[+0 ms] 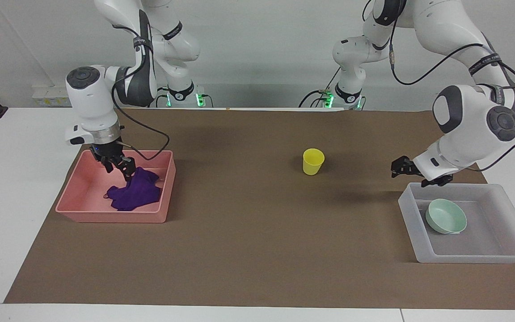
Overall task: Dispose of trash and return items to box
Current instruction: 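Reach the left gripper to the yellow cup and grasp its rim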
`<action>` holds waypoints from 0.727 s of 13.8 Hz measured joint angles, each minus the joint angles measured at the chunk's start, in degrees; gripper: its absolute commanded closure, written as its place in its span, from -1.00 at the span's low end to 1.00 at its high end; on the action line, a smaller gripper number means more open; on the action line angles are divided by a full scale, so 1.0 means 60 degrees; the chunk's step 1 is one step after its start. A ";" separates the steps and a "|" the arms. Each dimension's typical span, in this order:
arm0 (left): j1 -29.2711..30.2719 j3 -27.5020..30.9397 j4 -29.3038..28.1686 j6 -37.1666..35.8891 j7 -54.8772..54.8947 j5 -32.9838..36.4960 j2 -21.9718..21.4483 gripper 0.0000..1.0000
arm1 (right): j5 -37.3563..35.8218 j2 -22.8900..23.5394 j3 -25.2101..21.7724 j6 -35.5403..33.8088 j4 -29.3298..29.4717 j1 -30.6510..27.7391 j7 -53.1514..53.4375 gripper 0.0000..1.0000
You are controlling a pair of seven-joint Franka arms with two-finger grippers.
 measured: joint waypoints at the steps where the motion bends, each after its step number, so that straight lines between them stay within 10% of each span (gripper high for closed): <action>1: -0.0105 0.0000 -0.0466 0.0037 -0.0121 -0.0463 -0.0257 -1.00 | 0.0151 -0.0086 0.0044 -0.0567 0.0402 0.0032 -0.0003 -1.00; 10: -0.2916 -0.0046 -0.4990 0.3677 -0.2675 -0.1045 -0.2069 -1.00 | 0.1401 -0.0224 0.0171 -0.3709 0.2955 0.1093 -0.0015 -1.00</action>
